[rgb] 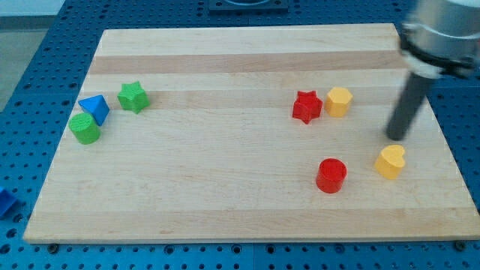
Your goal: Push red circle into red star
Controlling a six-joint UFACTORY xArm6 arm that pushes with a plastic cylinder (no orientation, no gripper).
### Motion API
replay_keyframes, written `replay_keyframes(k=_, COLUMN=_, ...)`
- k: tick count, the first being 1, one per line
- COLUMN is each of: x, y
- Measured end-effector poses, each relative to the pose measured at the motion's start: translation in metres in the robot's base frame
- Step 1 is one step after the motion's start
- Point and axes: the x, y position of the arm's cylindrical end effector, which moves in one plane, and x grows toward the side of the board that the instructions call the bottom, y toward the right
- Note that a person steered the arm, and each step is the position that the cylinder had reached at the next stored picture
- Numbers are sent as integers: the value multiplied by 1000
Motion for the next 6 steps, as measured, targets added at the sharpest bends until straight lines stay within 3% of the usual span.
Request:
replay_keyframes(k=1, x=54, y=6)
replay_keyframes(k=2, x=51, y=-31)
replay_keyframes(k=3, x=-2, y=-69)
replay_keyframes(k=4, x=-12, y=-63)
replay_keyframes(k=5, x=59, y=2)
replay_keyframes(k=6, x=117, y=-87)
